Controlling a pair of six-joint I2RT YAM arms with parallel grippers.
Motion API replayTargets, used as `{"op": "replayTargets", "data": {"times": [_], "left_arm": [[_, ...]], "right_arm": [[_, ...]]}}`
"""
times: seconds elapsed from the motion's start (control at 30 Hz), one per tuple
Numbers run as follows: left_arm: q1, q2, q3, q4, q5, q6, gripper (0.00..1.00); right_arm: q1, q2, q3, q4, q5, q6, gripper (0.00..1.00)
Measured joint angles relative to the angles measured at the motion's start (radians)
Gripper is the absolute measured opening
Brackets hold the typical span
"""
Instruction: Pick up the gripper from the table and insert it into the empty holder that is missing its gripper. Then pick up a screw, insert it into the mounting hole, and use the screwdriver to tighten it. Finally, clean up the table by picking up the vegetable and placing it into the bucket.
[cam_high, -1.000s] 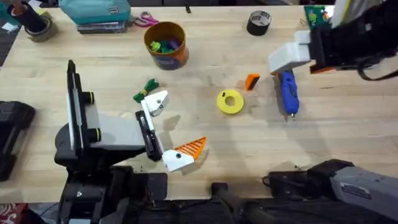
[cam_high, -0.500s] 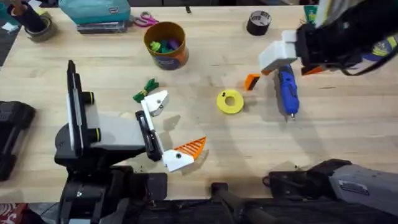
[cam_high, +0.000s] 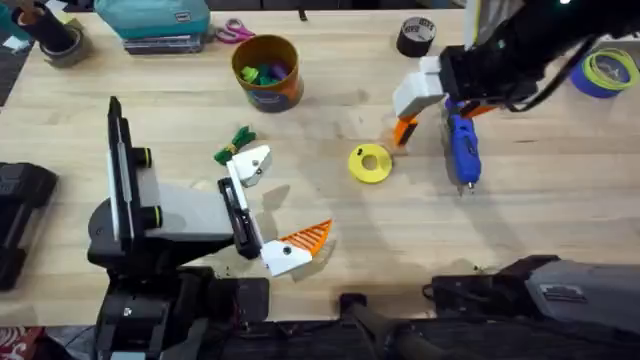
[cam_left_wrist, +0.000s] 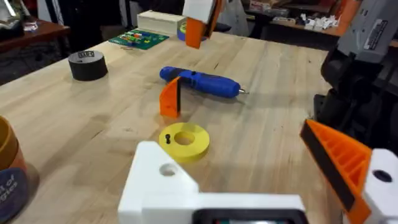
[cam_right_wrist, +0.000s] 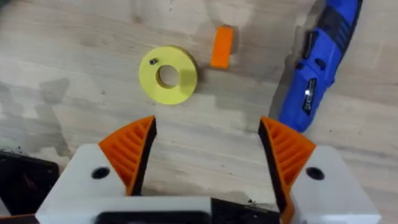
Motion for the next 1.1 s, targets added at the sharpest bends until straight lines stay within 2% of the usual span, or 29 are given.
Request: {"op": "replayTargets", "data": {"times": [0.43,0.8,1.1], "left_arm": [[0.000,0.000,0.000,0.000,0.000,0.000,0.985],[0.000,0.000,0.000,0.000,0.000,0.000,0.985],[0.000,0.000,0.000,0.000,0.000,0.000,0.985]], "right_arm": [[-0.012,0.141,-0.004,0.103,0.023,-0.044,0.997],[-0.051,0.165,-0.157,0.250,0.035,-0.042,0.997],[-0.051,0.219,-0.172,0.299,0.035,-0.042,0.979]]}}
